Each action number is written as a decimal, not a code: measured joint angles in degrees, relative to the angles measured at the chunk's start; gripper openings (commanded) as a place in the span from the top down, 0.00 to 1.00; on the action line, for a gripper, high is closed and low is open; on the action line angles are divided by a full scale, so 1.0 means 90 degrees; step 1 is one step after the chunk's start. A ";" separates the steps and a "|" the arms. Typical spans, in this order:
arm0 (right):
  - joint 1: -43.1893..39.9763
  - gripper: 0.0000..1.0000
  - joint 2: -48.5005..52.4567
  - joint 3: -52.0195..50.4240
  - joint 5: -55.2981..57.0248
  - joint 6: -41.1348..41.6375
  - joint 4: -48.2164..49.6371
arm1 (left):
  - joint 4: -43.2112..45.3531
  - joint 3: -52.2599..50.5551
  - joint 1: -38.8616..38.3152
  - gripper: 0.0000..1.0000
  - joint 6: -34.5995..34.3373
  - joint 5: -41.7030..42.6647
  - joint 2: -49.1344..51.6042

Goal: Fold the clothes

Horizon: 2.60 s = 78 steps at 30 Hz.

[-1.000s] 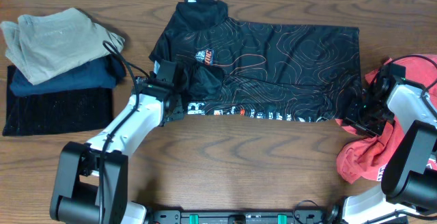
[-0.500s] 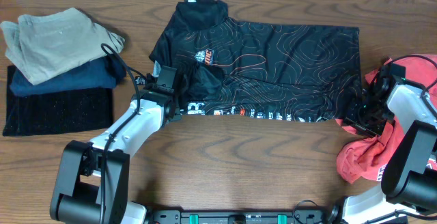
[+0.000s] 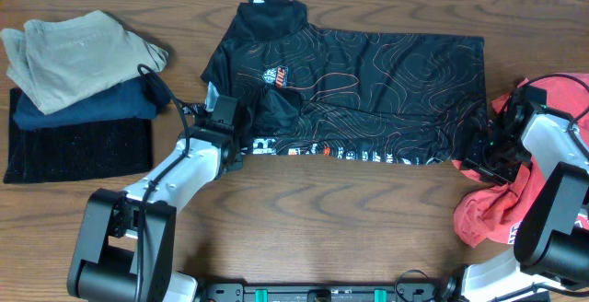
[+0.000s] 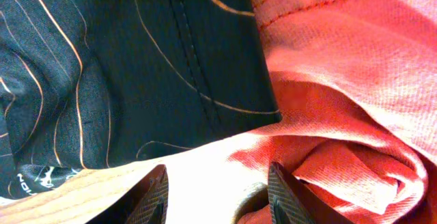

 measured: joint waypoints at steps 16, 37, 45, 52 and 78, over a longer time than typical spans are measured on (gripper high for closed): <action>0.0000 0.55 0.0000 0.0000 0.0000 -0.0002 -0.0002 | 0.0376 0.0027 -0.0005 0.77 -0.0034 -0.0095 0.0274; 0.0000 0.55 0.0000 0.0000 0.0007 -0.0002 0.0007 | -0.0214 0.0039 -0.0005 0.94 0.0313 -0.0568 -0.0418; 0.0000 0.54 0.0000 -0.0002 0.0017 -0.0002 0.0005 | 0.0607 0.0041 0.0204 0.87 0.0478 -0.1423 -0.0517; 0.0000 0.54 0.0000 -0.0005 0.0017 0.0000 0.0000 | 0.0835 0.0041 0.1018 0.78 0.0495 -0.1722 -0.0476; 0.0000 0.72 -0.0323 0.0204 -0.1073 -0.0901 -0.0415 | 0.1001 0.0041 0.1168 0.78 0.0857 0.1292 -0.0461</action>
